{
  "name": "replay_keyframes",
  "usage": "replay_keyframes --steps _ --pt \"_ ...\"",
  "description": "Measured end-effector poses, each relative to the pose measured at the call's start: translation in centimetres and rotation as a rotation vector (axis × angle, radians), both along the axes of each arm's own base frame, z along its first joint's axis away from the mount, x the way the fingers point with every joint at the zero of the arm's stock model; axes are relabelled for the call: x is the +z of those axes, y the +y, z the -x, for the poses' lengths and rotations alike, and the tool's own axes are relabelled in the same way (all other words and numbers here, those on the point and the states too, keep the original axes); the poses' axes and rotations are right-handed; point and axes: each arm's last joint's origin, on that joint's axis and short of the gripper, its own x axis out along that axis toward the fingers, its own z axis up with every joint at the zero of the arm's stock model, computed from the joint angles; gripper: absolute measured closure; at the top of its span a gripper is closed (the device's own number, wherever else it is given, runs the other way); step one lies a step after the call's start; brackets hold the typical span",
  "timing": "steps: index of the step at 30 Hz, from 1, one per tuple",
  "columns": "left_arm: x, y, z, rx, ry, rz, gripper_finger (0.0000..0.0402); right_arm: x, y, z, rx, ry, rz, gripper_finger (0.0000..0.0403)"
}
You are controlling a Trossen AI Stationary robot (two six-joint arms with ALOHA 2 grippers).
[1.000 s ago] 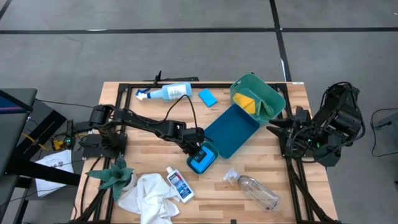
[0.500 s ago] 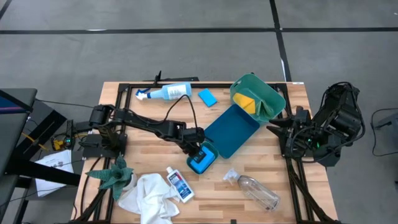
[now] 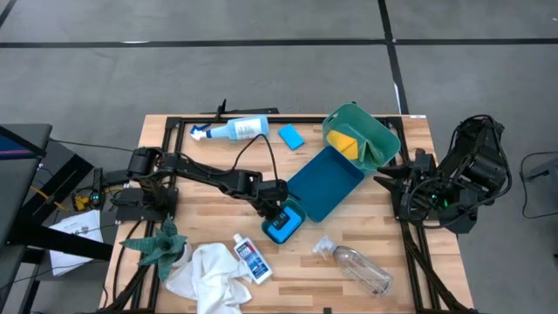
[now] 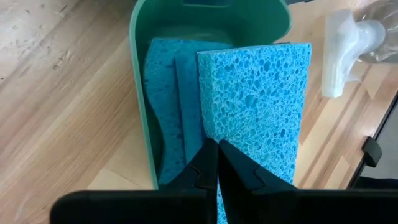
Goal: Pick & Place Kitchen Items
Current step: Put the bottom light blue sponge into the bottom green bin
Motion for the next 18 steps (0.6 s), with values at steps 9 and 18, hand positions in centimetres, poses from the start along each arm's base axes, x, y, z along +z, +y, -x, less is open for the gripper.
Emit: replay_keyframes --steps 9,18 --pt "-0.26 0.0 0.02 0.0 0.015 -0.002 0.0401 -0.02 -0.02 0.01 0.0 0.002 0.003 0.0276" --pt "-0.44 0.0 -0.02 0.002 0.02 -0.001 0.0401 -0.02 -0.02 0.01 0.0 0.002 0.003 0.0276"
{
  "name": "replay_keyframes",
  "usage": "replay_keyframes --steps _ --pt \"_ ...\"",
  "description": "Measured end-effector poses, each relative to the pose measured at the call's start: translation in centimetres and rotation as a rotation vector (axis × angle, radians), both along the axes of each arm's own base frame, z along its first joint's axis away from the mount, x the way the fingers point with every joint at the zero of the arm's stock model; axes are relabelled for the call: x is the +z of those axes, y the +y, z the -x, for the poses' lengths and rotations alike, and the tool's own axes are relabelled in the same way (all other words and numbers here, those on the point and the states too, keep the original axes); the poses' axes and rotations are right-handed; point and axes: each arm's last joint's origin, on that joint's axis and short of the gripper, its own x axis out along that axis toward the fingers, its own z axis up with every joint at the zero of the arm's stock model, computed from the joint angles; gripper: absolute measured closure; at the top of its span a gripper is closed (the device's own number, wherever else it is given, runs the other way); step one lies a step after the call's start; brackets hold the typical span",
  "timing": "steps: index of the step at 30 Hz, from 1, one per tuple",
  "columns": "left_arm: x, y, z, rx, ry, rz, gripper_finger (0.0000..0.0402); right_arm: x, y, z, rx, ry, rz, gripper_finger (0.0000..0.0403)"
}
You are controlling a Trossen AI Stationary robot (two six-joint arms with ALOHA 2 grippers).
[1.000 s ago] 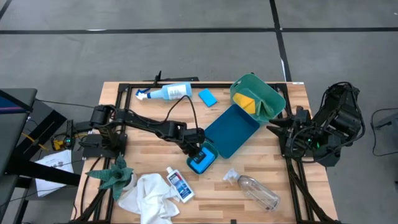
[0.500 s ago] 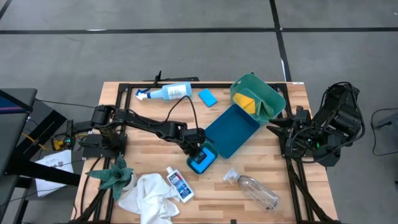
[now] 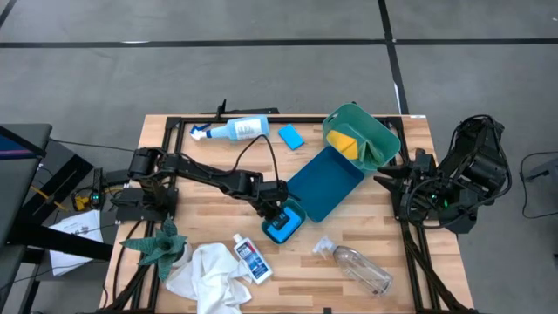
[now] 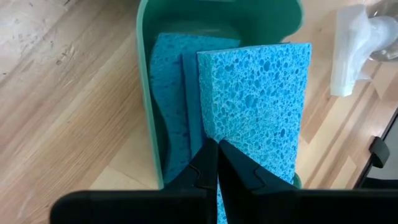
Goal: Pick & Place Kitchen Items
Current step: Put the bottom light blue sponge into the bottom green bin, then put the blue spray bottle into the blue bin
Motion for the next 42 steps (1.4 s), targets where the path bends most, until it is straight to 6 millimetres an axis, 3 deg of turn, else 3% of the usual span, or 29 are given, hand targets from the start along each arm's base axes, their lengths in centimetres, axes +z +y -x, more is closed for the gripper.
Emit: replay_keyframes --steps 12,30,42 --pt "0.0 0.0 0.0 0.002 0.0 0.0 0.0397 0.0 0.0 0.0 0.0 0.001 -0.001 0.0276" --pt "0.0 0.05 -0.01 0.011 -0.001 -0.015 0.032 0.0 0.0 0.0 0.001 0.001 0.0 0.0276" --pt "0.53 0.06 0.1 0.008 -0.018 -0.016 0.0318 -0.01 0.0 0.0 0.001 0.001 0.0 0.0276"
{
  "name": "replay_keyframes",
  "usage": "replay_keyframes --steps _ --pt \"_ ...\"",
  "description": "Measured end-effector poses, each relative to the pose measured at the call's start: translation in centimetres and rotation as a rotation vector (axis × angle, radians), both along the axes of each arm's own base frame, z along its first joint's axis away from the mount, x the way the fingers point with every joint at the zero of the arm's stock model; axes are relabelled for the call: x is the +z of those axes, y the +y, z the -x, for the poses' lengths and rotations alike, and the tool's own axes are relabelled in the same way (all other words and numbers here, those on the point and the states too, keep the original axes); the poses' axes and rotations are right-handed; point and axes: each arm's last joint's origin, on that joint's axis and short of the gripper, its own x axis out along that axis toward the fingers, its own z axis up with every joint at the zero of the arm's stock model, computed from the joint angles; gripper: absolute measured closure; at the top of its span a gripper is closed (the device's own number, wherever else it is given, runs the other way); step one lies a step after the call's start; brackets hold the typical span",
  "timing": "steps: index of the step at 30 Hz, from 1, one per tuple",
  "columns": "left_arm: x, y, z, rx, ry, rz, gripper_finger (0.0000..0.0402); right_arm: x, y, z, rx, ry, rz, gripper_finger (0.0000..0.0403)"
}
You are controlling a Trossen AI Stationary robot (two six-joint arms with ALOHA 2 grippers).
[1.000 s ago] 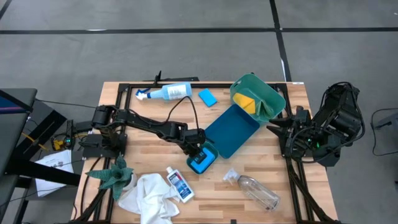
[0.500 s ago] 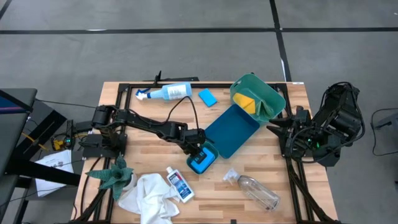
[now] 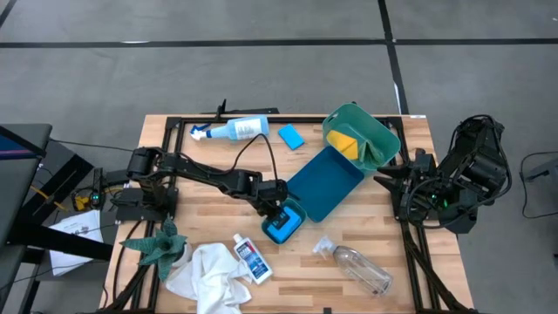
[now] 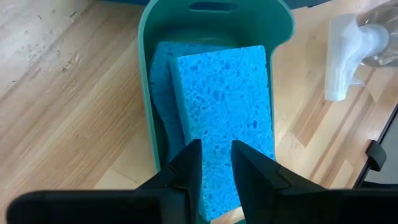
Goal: Pick & Place Kitchen Items
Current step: Put the blue spray bottle into the blue bin
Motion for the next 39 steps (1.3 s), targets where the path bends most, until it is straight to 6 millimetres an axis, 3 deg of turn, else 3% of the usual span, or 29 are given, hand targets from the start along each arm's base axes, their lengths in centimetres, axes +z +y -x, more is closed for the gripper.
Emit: replay_keyframes --steps 8,14,20,28,34,39 --pt "1.5 -0.1 -0.3 -0.061 -0.113 0.01 0.0317 0.0 0.0 0.0 -0.001 -0.001 0.0 0.0276" --pt "5.5 0.5 0.4 -0.114 -0.301 -0.077 0.0317 0.1 0.0 0.0 -0.024 -0.034 0.008 0.0276" --pt "10.8 2.8 3.1 0.024 -0.449 -0.35 0.0317 0.2 -0.2 0.0 -0.08 -0.106 -0.02 0.0276" --pt "14.9 7.0 7.9 0.287 -0.536 -0.57 0.0317 0.3 -0.4 -0.1 -0.143 -0.179 -0.089 0.0276" --pt "15.3 8.7 10.8 0.356 -0.504 -0.632 0.0317 0.2 -0.8 -0.8 -0.207 -0.186 -0.107 0.0276" --pt "14.3 9.3 12.5 0.409 -0.454 -0.62 0.0317 0.1 -1.3 -1.3 -0.248 -0.164 -0.131 0.0276"
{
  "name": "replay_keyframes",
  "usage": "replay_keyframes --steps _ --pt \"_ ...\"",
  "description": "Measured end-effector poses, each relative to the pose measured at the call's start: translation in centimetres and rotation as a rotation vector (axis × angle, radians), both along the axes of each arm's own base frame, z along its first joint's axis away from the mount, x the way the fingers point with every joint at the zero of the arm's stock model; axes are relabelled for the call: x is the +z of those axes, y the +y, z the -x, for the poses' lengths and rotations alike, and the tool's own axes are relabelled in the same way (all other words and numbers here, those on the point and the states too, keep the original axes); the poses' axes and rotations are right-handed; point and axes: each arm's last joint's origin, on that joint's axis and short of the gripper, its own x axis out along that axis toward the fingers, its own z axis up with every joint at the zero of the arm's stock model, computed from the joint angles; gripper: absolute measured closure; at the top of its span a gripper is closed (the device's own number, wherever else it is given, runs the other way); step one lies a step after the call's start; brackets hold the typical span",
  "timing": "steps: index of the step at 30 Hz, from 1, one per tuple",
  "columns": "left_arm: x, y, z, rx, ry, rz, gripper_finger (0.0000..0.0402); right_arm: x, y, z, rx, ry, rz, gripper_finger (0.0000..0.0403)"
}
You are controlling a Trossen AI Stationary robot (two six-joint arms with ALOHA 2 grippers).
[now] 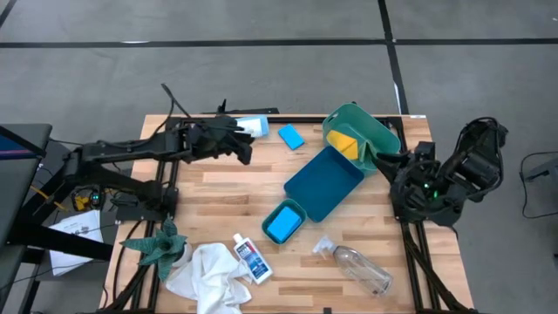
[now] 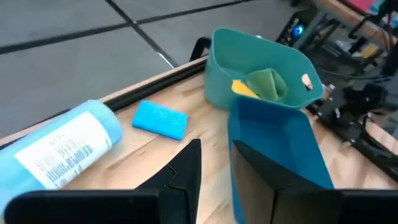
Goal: Pick & Place Kitchen Items
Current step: Put the blue spray bottle into the blue bin
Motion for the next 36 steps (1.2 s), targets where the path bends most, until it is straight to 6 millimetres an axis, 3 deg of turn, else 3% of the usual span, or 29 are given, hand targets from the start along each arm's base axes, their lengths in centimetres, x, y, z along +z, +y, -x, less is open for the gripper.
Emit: replay_keyframes --steps 6,11,18,22,28,36 --pt "-2.6 0.5 1.0 0.127 -0.038 0.155 0.0317 -0.1 -0.3 -0.5 -0.038 0.006 -0.008 0.0276" --pt "-6.0 0.8 1.9 0.302 -0.051 0.344 0.0317 -0.1 -0.6 -0.7 -0.064 0.007 -0.016 0.0276" --pt "-11.9 0.8 4.2 0.81 -0.273 0.592 0.0317 0.0 -0.8 -0.8 -0.079 0.005 -0.017 0.0276" --pt "-14.4 1.4 5.7 1.003 -0.354 0.647 0.0317 0.0 -0.8 -0.9 -0.079 -0.001 -0.024 0.0276" --pt "-15.4 2.8 8.4 1.158 -0.465 0.674 0.0299 0.0 -0.7 -0.9 -0.078 -0.004 -0.03 0.0276" --pt "-16.7 3.8 12.2 1.246 -0.666 0.689 0.0208 0.0 -0.7 -0.9 -0.077 -0.003 -0.03 0.0276"
